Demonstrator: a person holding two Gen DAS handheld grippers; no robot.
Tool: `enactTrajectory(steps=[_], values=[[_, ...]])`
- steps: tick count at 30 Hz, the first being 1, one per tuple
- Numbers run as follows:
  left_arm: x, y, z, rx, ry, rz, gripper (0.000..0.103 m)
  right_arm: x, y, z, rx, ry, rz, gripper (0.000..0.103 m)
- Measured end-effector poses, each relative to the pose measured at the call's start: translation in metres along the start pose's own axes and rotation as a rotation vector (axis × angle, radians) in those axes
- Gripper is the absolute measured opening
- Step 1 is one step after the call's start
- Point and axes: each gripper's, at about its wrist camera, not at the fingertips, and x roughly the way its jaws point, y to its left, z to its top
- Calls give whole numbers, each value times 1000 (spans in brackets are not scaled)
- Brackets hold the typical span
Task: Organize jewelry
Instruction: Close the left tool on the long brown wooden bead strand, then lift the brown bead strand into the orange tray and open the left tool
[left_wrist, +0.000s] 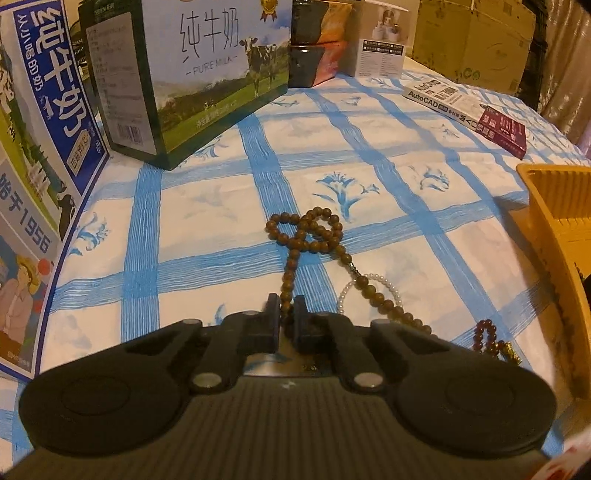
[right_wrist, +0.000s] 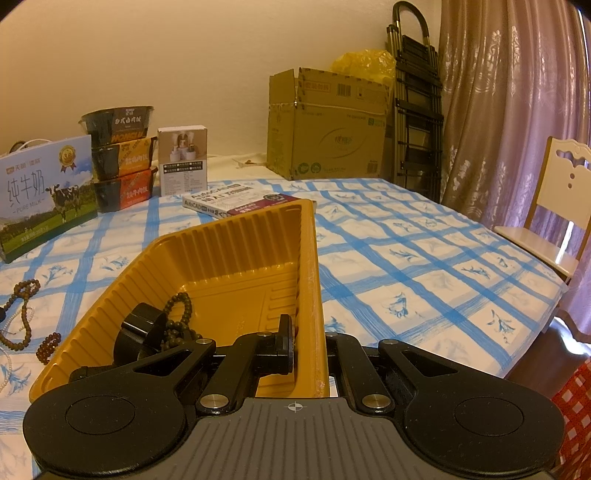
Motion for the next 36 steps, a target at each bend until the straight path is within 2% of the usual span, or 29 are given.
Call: enactTrajectory(steps=[4,8,15,24,36], values=[[-6,3,3,-27,-7,-36,5,0,0,0,1,0,-1,4],[-26,3,11,-26,-50,-59,5,0,0,0,0,0,0,4],[-80,-3,41,40,-176,-103,5,1,1,0,1,0,-1,4],[-146,-16,75,77,-315,-184,5,1,1,1,-1,-1,0,4],[-203,-41,92,128,-403,-295,5,1,-2,-2,1,-2,1,4]])
